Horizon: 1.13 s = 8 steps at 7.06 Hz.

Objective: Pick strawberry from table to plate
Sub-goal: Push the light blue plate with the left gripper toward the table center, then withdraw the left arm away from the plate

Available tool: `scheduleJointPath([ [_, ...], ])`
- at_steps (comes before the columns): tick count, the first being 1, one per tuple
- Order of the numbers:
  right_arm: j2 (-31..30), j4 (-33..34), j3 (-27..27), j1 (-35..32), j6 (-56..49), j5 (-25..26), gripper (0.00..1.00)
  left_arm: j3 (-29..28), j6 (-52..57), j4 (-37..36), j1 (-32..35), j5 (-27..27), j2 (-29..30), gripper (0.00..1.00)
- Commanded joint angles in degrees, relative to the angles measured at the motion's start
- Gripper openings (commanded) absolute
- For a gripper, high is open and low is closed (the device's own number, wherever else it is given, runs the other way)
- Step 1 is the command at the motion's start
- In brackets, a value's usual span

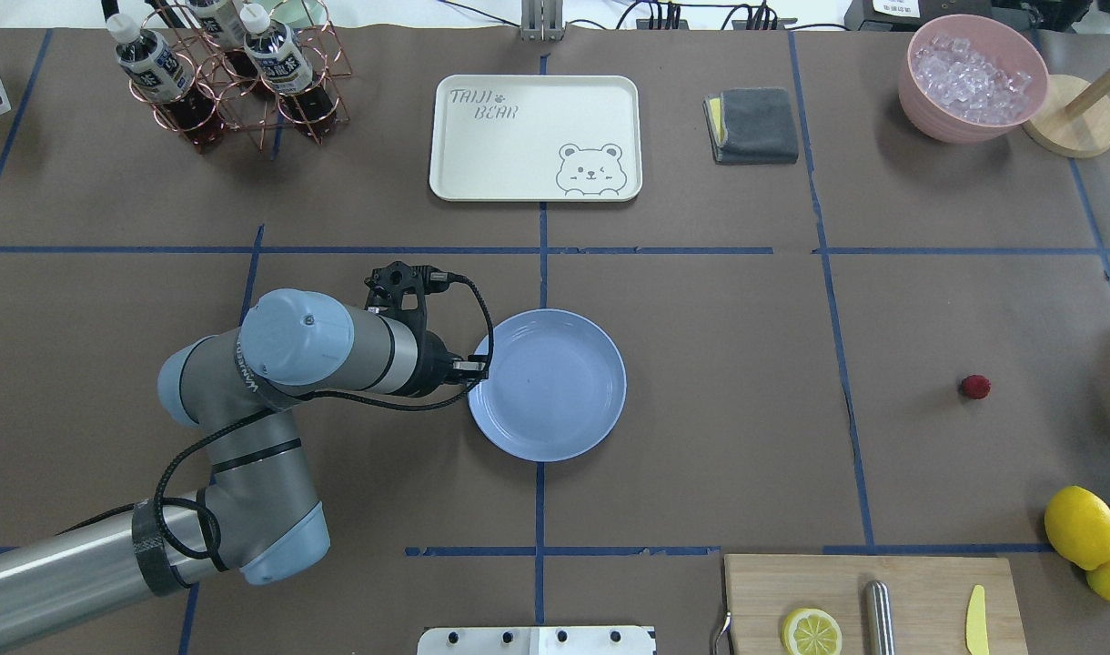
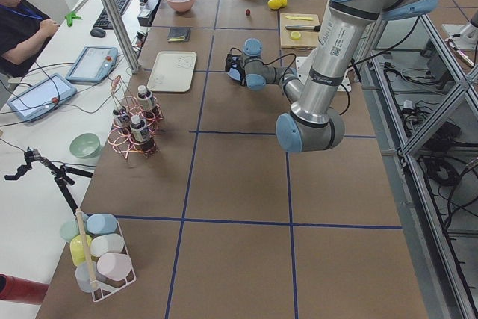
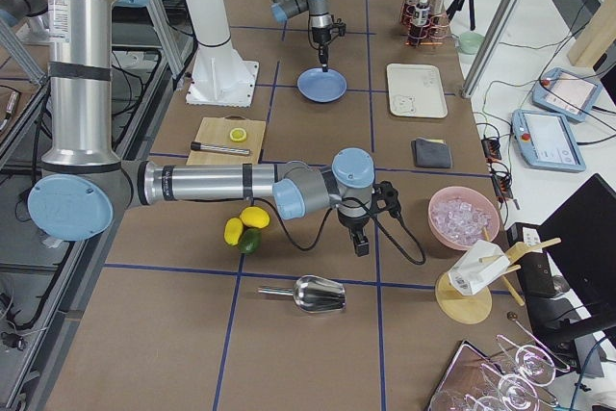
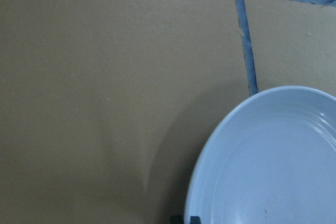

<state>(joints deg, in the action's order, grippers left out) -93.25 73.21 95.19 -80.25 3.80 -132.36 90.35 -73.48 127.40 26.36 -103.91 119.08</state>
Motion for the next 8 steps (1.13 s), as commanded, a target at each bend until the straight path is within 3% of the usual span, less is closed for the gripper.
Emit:
scheduleJointPath([
  [1, -0.09, 0.0, 0.0, -0.08, -0.02, 0.0, 1.0, 0.0, 0.44, 0.04, 0.01, -0.06, -0.07, 0.32],
  [2, 0.0, 0.0, 0.0, 0.01, -0.02, 0.0, 1.0, 0.09, 1.48, 0.04, 0.01, -0.06, -0.07, 0.99],
  [4, 0.26, -0.09, 1.39, 0.01, -0.02, -0.09, 1.0, 2.26, 6.02, -2.22, 3.15, -1.45, -1.73, 1.0],
  [5, 0.09, -0.09, 3.15, 0.01, 0.07, -0.18, 1.0, 7.33, 16.33, -10.6, 8.31, -6.86, -2.87, 1.0],
  [7, 0.09, -0.09, 6.31, 0.1, 0.33, -0.52, 1.0, 17.89, 39.17, -29.5, 21.65, -9.11, -7.52, 1.0],
  [8, 0.09, -0.09, 7.98, 0.27, 0.77, -0.79, 1.0, 17.49, 56.25, -34.19, 31.81, -14.25, -9.46, 1.0],
])
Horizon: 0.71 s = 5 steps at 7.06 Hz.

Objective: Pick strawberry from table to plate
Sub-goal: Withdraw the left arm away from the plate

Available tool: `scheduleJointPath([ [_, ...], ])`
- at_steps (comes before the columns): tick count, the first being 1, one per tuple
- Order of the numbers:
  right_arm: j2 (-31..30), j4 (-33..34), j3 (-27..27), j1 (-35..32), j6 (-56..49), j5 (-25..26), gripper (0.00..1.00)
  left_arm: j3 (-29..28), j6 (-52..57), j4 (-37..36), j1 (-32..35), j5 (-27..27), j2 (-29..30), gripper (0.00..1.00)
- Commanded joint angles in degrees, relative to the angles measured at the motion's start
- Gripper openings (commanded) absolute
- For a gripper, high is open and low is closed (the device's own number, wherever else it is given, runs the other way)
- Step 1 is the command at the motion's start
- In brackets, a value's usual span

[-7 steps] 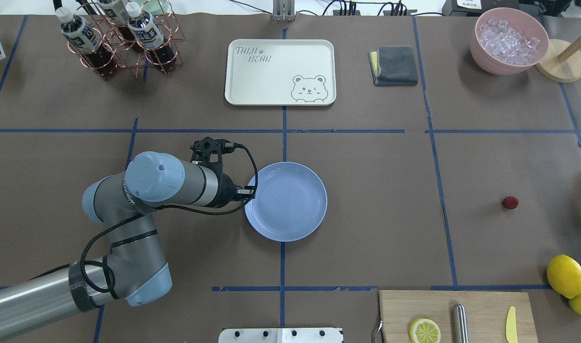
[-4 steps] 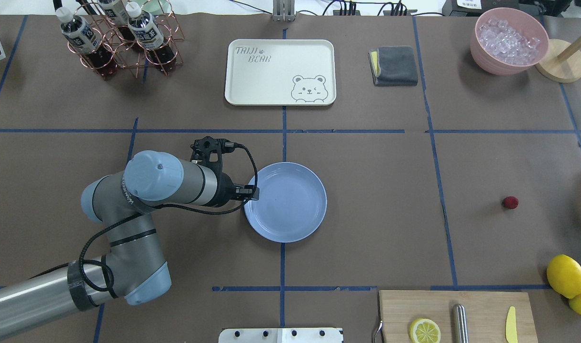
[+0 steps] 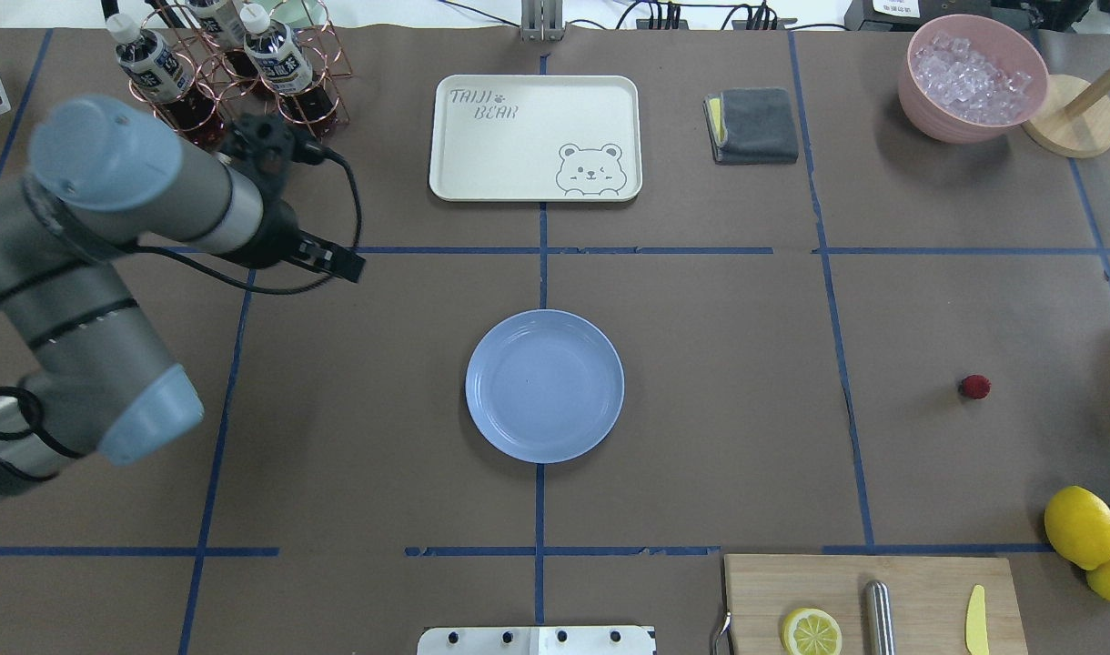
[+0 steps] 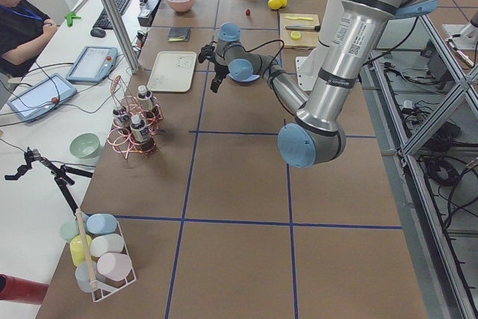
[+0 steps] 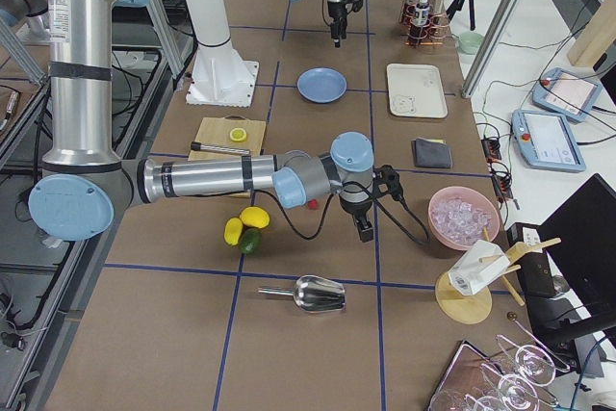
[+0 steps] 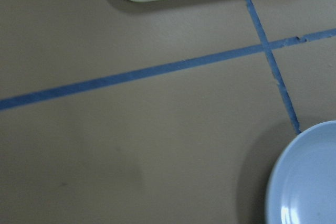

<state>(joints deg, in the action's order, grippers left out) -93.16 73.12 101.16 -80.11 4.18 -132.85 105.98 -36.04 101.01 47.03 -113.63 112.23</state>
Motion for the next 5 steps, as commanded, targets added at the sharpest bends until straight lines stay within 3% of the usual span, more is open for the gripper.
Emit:
scheduleJointPath([
  [1, 0.0, -0.09, 3.24, 0.39, 4.22, -0.48, 1.0, -1.62, 29.17, -9.33, 22.21, -11.02, -4.9, 1.0],
  [3, -1.05, 0.26, 5.0, 2.58, 6.01, -1.09, 1.0, -10.83, 52.03, -9.95, 35.88, -12.32, -9.04, 1.0],
  [5, -1.41, 0.35, 7.02, 6.09, 10.57, -0.75, 1.0, -16.49, 54.58, -19.25, 43.1, -12.31, -10.54, 1.0],
])
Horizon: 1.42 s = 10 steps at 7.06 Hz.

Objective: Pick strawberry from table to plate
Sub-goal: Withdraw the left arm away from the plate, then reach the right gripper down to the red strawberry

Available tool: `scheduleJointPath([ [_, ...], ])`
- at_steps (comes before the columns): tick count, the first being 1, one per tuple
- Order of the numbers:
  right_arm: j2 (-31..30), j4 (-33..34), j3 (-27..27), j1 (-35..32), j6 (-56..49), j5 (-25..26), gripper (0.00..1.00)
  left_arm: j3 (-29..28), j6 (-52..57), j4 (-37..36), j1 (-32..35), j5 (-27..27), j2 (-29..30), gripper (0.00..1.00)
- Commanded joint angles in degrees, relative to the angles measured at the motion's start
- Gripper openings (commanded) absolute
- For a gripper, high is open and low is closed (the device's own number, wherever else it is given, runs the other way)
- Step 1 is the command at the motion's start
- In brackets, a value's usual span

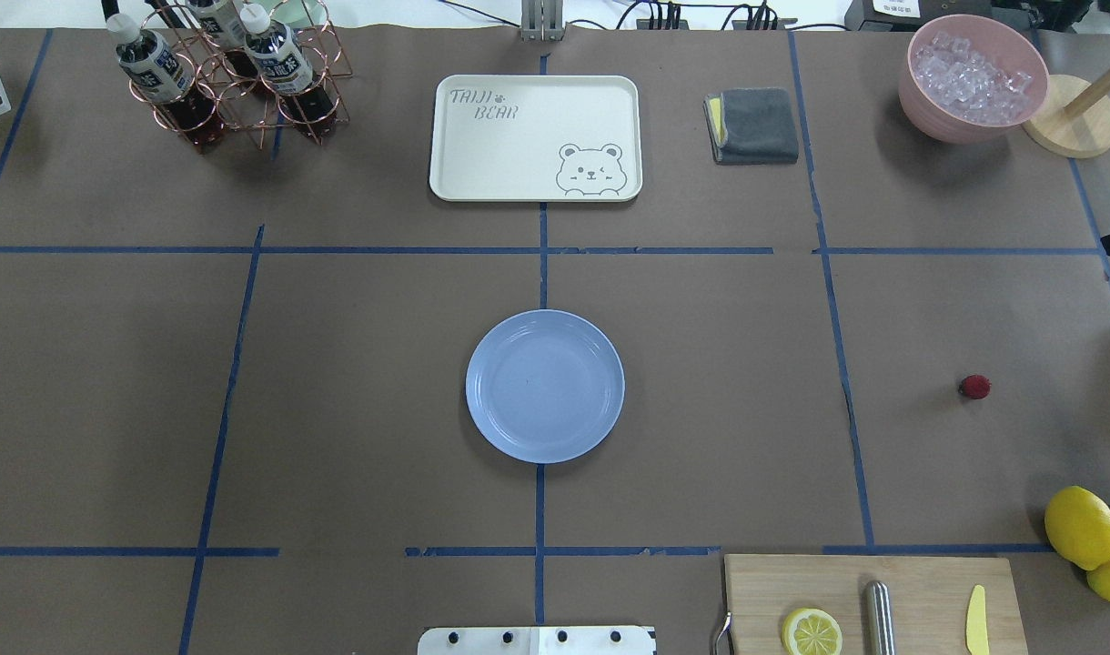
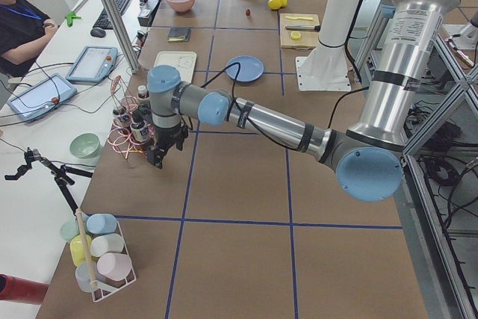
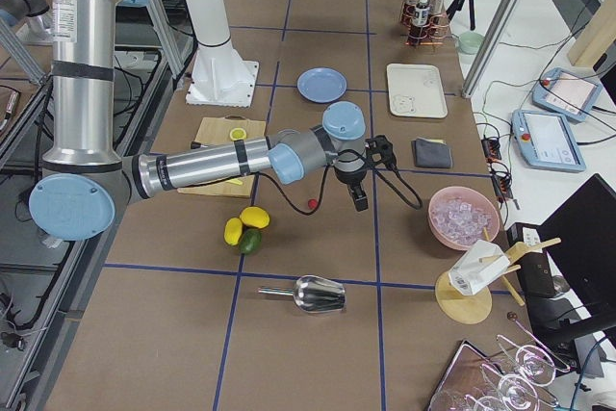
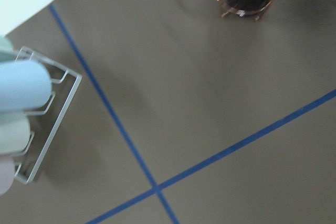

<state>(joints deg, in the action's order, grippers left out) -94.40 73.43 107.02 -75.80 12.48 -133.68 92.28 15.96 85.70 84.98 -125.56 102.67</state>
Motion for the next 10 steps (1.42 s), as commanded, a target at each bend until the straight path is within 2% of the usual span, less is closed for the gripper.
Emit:
scheduleJointPath([
  [1, -0.17, 0.05, 1.87, 3.62, 4.29, 0.44, 1.0, -2.46, 6.33, -3.7, 8.77, -0.91, -6.72, 1.0],
  [2, -0.17, 0.05, 2.48, 5.2, 6.22, 0.7, 1.0, -0.45, 6.19, -4.05, 10.46, -6.05, -10.17, 1.0],
  [3, -0.78, -0.04, 2.66, 6.87, 7.98, 1.75, 1.0, 1.48, 1.58, -4.4, 10.39, -10.45, -11.34, 1.0],
  [4, -1.74, -0.12, 4.06, 8.89, 10.96, 3.06, 1.0, 1.94, -3.17, -3.8, 10.47, -10.58, -11.35, 1.0],
  [6, -3.68, -0.65, 5.65, 12.93, 15.1, 5.52, 1.0, 2.73, -3.21, -4.05, 10.21, -9.88, -10.65, 1.0],
  [7, -4.29, -6.22, 5.48, 15.57, 22.43, 8.67, 1.0, 4.38, -3.3, -4.31, 10.21, -9.88, -10.64, 1.0],
  [8, -6.48, -10.63, 5.22, 19.33, 24.85, 13.31, 1.0, 5.18, -3.3, -4.49, 10.21, -9.88, -10.64, 1.0],
  [9, -7.89, -12.59, 4.78, 21.55, 26.61, 14.14, 1.0, 5.28, -3.22, -4.41, 10.12, -9.88, -10.64, 1.0],
  [10, -9.3, -16.43, 3.21, 24.35, 28.54, 17.28, 1.0, 5.19, -3.3, -4.23, 10.03, -9.88, -10.56, 1.0],
])
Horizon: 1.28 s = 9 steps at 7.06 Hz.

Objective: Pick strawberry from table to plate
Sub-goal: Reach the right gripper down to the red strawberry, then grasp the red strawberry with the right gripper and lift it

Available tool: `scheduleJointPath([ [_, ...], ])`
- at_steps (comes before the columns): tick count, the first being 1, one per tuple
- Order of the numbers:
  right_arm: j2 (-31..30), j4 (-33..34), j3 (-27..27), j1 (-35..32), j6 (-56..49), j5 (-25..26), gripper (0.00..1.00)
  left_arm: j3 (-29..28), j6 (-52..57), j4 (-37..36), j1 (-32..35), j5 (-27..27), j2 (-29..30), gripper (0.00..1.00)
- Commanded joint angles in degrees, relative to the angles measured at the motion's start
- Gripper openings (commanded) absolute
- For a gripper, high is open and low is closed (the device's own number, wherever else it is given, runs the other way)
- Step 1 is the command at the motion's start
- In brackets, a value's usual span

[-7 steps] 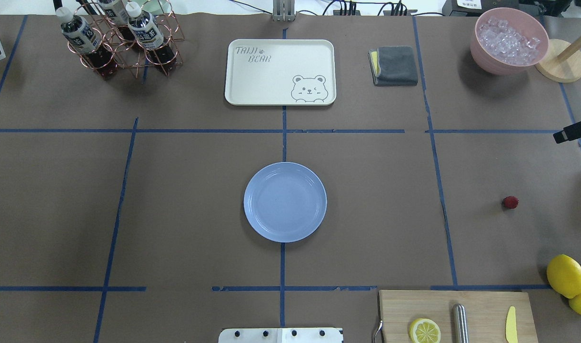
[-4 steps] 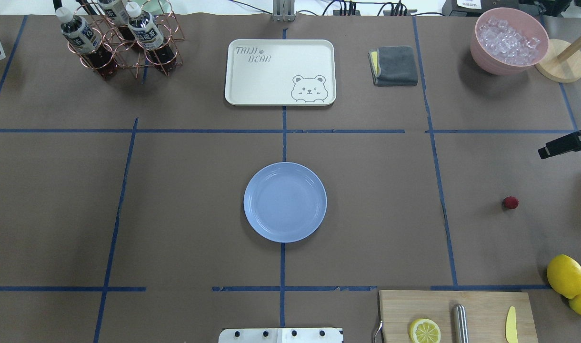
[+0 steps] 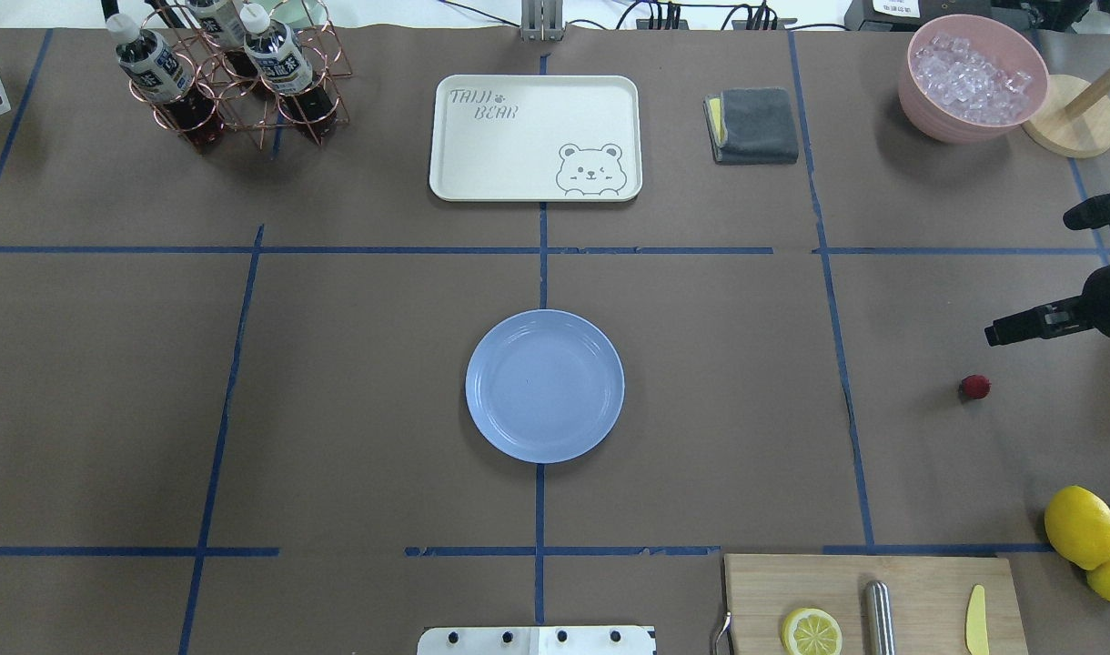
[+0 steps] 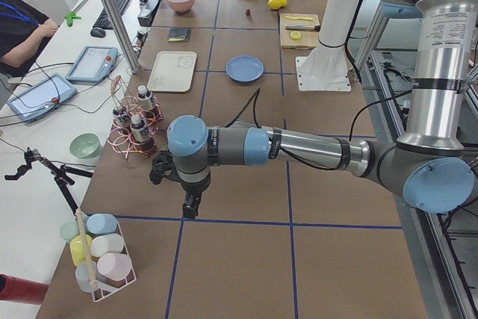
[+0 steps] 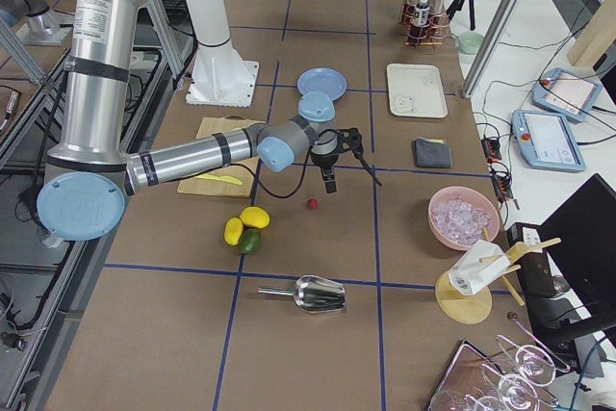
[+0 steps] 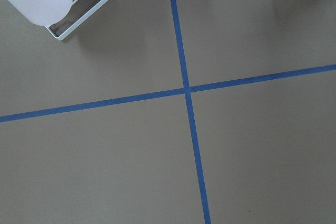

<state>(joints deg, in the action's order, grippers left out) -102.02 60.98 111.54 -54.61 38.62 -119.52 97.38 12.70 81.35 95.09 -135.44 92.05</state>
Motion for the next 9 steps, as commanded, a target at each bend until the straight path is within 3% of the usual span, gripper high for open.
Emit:
scheduleJointPath([
  [1, -1.52, -10.12, -4.81, 6.24, 6.26, 5.15, 1.0, 0.18, 0.04, 0.04, -0.17, 0.0, -0.11, 1.0],
  [3, -1.26, -12.9, -8.08, 9.87, 7.53, 10.08, 0.96, 0.18, 0.04, 0.04, -0.17, 0.0, -0.11, 1.0],
  [9, -0.38, -13.78, -10.11, 11.54, 7.26, 10.35, 0.78, 0.18, 0.04, 0.04, -0.17, 0.0, -0.46, 1.0],
])
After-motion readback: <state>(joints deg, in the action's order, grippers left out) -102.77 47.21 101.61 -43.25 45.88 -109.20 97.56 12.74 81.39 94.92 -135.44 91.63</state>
